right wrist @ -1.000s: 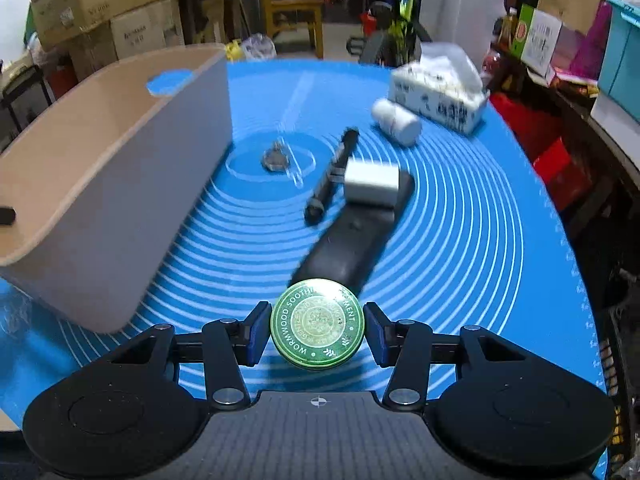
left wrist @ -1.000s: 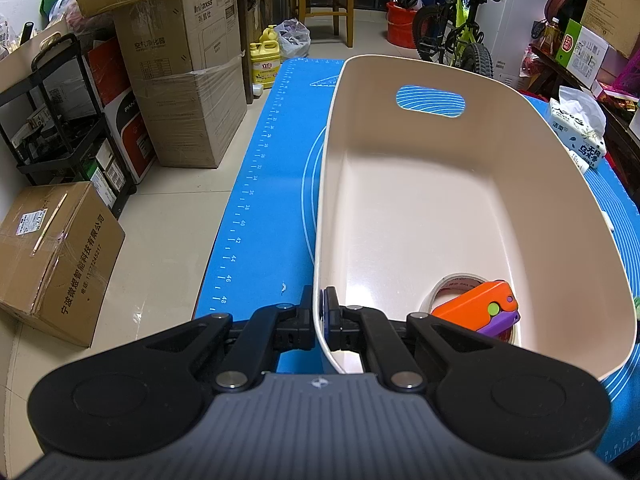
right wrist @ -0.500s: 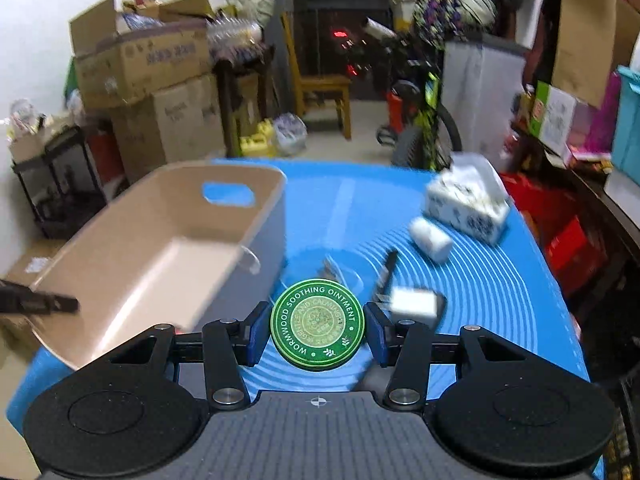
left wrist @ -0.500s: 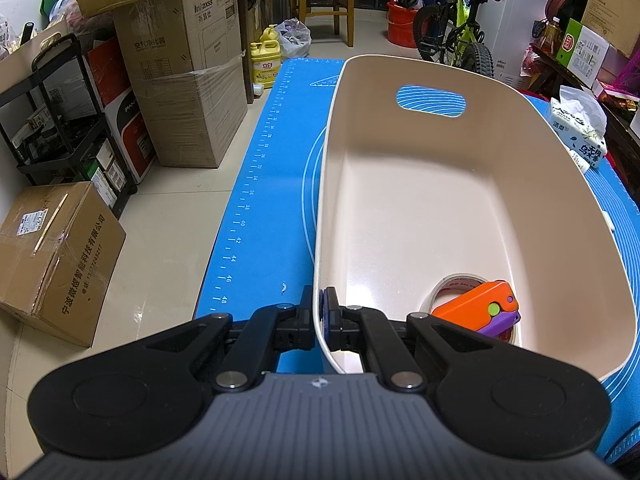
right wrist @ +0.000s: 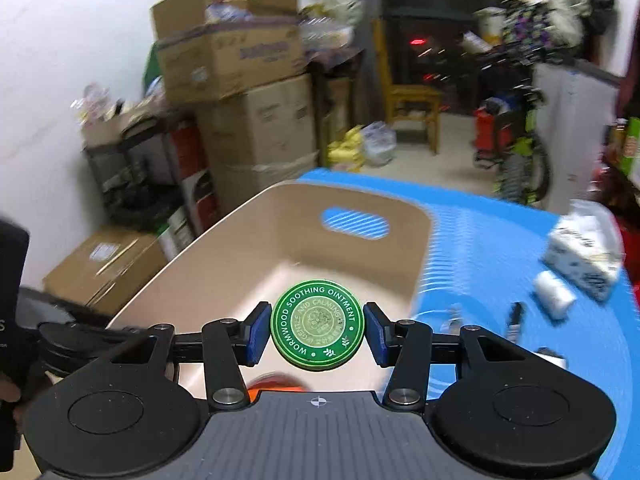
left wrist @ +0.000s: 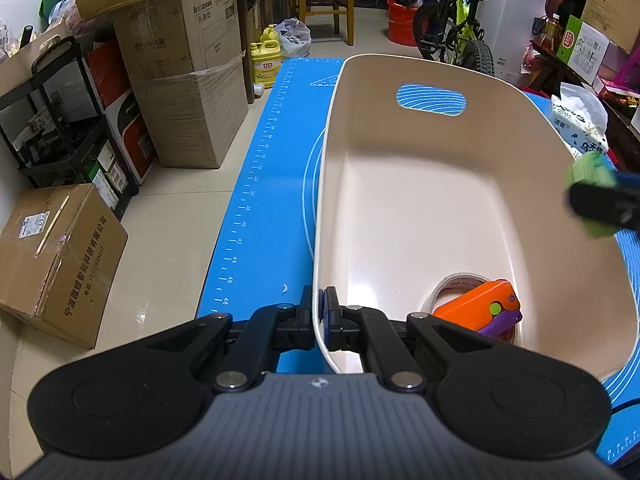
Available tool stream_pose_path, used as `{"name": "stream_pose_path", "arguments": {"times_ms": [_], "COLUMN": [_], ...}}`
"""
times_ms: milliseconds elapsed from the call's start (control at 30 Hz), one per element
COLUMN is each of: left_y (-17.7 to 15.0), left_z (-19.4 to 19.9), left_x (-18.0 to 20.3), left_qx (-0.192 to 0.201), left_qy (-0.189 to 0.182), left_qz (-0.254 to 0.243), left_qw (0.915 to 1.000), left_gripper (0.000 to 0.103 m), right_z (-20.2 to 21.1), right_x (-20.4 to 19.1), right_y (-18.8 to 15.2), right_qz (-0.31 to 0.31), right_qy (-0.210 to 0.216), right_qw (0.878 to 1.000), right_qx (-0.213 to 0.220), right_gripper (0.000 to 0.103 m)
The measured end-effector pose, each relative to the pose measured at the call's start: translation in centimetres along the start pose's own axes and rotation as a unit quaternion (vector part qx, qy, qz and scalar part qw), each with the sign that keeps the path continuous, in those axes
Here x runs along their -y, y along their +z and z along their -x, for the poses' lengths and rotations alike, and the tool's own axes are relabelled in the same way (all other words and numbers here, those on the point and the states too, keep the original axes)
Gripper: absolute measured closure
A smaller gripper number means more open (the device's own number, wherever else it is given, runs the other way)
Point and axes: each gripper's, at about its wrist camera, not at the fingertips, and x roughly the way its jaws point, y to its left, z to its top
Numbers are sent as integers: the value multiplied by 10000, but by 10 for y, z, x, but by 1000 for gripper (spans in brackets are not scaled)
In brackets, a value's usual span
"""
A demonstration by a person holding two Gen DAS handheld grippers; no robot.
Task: Organize rigid objects
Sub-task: 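Carry the green tin into the bin and open the right gripper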
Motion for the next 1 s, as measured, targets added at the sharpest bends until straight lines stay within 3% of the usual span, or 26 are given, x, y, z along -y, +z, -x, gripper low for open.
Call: {"name": "stream_pose_path", "arguments": {"times_ms": [300,567,667,733,867,967,1000], "left_y": [0,0,1,1,1,2,2], "left_z": [1,1,1,2,1,1,1], "left_x": [1,2,3,3,4,6,7], "left_qx": [-3,-5,-4,-4,-6,-9,-9], "left_qy": [24,42,76,74,105,140,151], "left_qz": [-36,-60,-81,-82,-87,-99,-106], "left_qw": [10000,10000,9999,9999,9999,9999,9998], "left_gripper": [98,97,97,97,97,96,96], "right_z": [-39,-64,-62,-60,-53,-41,-37], "right_x": [-31,-42,-41,-40,-34,-30,-29], "right_y": [-6,-18,-16,-16,-16,-12,-10], "right_qz": [397,679,669,689,621,631,613], "right_qy": [237,253,280,265,433,481,433], "right_qw": [9967,9867,9857,9863,9889,9910,9920], "right_qx": [-664,-1457,-1520,-1475,-1277,-1074,-1010], "right_gripper": [48,48,48,41,38,32,26]}}
